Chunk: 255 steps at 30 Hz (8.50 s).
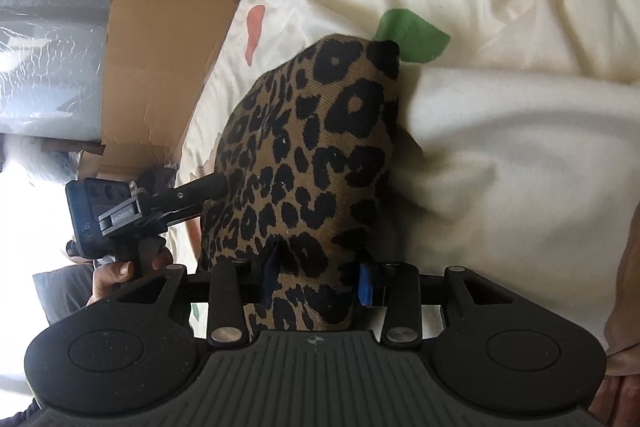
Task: Fold clothes
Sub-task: 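Pinch the leopard trousers bundle with both grippers and lift it, then carry the held trousers bundle with both grippers toward the black clothes pile, then lower the trousers bundle onto the black clothes with both grippers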
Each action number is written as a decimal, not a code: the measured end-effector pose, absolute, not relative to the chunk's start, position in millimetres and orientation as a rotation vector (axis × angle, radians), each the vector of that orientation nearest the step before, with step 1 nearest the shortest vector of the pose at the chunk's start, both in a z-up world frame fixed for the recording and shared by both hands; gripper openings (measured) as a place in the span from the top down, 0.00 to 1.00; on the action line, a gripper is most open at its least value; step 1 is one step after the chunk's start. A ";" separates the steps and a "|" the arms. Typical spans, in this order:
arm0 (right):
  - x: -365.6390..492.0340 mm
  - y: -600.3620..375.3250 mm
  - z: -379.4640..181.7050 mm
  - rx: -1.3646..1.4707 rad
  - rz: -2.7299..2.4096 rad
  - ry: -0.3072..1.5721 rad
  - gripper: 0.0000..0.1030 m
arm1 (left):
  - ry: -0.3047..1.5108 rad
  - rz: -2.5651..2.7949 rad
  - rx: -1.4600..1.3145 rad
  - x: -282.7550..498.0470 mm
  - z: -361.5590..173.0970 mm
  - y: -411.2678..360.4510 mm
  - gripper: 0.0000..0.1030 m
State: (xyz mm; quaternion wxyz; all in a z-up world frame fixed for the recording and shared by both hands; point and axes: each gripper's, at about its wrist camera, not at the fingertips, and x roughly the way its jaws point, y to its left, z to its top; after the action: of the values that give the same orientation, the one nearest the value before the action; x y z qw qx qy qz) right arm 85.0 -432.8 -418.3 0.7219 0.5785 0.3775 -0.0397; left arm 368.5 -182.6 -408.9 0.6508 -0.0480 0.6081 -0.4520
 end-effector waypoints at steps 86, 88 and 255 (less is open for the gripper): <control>135.6 -447.4 -319.5 0.998 -0.177 0.775 0.95 | 1.201 -0.863 -0.145 321.3 -306.6 -204.6 0.73; 131.6 -446.2 -307.0 0.979 -0.173 0.770 0.95 | 1.191 -0.854 -0.151 317.2 -296.1 -203.2 0.73; 132.8 -713.7 -274.1 0.417 -0.487 0.718 0.95 | 1.180 -0.982 -0.526 336.8 -364.2 -467.9 0.76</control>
State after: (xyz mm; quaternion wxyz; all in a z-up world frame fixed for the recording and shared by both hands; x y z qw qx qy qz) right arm 132.8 -713.7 -274.1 0.8863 0.2006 0.3454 -0.2343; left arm 336.8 -467.9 -364.2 0.6886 -0.2351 0.5273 -0.4387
